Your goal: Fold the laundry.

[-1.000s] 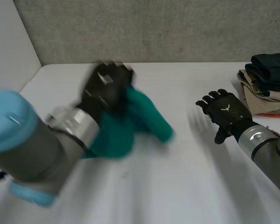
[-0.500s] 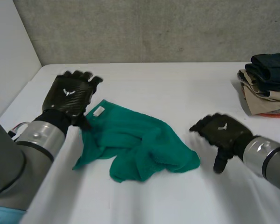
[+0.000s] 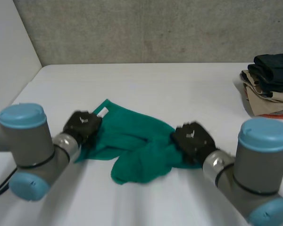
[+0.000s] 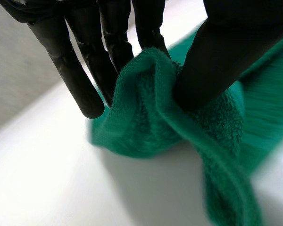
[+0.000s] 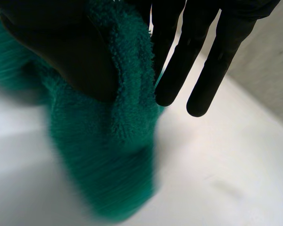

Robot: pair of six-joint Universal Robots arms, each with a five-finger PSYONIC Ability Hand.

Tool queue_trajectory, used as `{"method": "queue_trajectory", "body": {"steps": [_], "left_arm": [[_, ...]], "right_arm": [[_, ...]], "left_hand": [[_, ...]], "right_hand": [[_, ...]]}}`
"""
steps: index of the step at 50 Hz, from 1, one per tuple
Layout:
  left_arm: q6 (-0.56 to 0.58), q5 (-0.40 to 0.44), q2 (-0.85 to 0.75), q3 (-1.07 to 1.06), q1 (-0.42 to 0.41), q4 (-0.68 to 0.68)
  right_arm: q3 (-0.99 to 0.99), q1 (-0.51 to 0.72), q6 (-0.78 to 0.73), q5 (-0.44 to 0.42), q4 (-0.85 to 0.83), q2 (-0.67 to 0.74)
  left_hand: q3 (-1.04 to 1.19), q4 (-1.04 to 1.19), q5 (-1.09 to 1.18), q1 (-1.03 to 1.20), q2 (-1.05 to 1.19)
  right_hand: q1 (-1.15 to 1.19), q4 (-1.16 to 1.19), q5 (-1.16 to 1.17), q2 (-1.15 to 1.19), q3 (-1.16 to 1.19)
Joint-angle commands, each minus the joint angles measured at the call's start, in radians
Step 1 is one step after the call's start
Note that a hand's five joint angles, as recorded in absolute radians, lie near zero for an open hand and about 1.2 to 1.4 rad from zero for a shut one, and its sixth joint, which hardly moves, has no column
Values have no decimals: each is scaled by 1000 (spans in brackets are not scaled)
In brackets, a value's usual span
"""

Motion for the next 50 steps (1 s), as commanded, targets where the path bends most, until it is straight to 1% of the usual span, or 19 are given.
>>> {"method": "queue_trajectory", "body": {"steps": [1, 4, 6, 7, 10, 11, 15, 20, 23, 27, 28, 35, 36, 38, 39, 41, 45, 48, 50], "left_arm": [[103, -180, 0, 190, -23, 33], [86, -195, 81, 189, -42, 32], [65, -195, 155, 167, -48, 29], [33, -192, 233, 126, -49, 24], [-12, -189, 342, 65, -53, 22], [-36, -187, 417, 34, -54, 18], [-61, -186, 590, -32, -56, -5], [-64, -155, 715, -83, -60, -79], [-81, -123, 737, -109, -80, -128], [-128, -103, 727, -136, -103, -148], [-136, -103, 718, -141, -103, -148], [-161, -105, 547, -126, -109, -146], [-161, -106, 530, -120, -109, -146], [-164, -109, 484, -98, -115, -146], [-167, -111, 468, -90, -120, -146], [-173, -112, 429, -68, -140, -146], [-191, -129, 408, -41, -171, -149], [-203, -135, 413, -35, -177, -149], [-214, -138, 422, -24, -178, -149]], "right_arm": [[-169, -11, -90, 41, -48, 0], [-200, -13, -124, 44, -8, -32], [-214, -13, -145, 41, 62, -91], [-215, -13, -153, 36, 92, -113], [-255, -14, -182, 30, 214, -182], [-269, -17, -188, 29, 244, -195], [-353, -77, -218, 25, 371, -244], [-478, -143, -276, 13, 456, -274], [-554, -163, -300, -27, 459, -270], [-628, -166, -311, -106, 434, -169], [-674, -160, -314, -125, 408, -90], [-861, -141, -314, -111, 281, 195], [-895, -135, -304, -110, 238, 259], [-919, -128, -307, -108, 190, 320], [-926, -123, -308, -107, 166, 347], [-943, -109, -299, -102, 114, 407], [-926, -109, -278, -77, 106, 411], [-863, -114, -242, 7, 147, 370], [-817, -121, -216, 56, 196, 303]], "left_hand": [[227, 209, 256, 239, 213], [227, 209, 256, 239, 213], [227, 209, 256, 239, 213], [227, 209, 256, 239, 213], [227, 209, 256, 239, 213], [227, 209, 256, 239, 213], [227, 209, 256, 239, 213], [227, 209, 256, 239, 213], [227, 209, 256, 239, 213], [227, 209, 256, 239, 213], [227, 209, 256, 239, 213], [227, 209, 256, 239, 213], [227, 209, 256, 239, 213], [227, 209, 256, 239, 213], [227, 209, 256, 239, 213], [227, 209, 256, 239, 213], [227, 209, 256, 239, 213], [227, 209, 256, 239, 213], [227, 209, 256, 239, 213]], "right_hand": [[288, 222, 243, 227, 225], [288, 222, 243, 227, 225], [288, 222, 243, 227, 225], [288, 222, 243, 227, 225], [288, 222, 243, 227, 225], [288, 222, 243, 227, 225], [288, 222, 243, 227, 225], [288, 222, 243, 227, 225], [288, 222, 243, 227, 225], [288, 222, 243, 227, 225], [288, 222, 243, 227, 225], [288, 222, 243, 227, 225], [199, 133, 154, 138, 136], [-619, -686, -664, -681, -682], [-933, -1000, -979, -995, -997], [-933, -1000, -979, -995, -997], [-933, -1000, -979, -995, -997], [-933, -1000, -979, -995, -997], [-933, -1000, -979, -995, -997]]}}
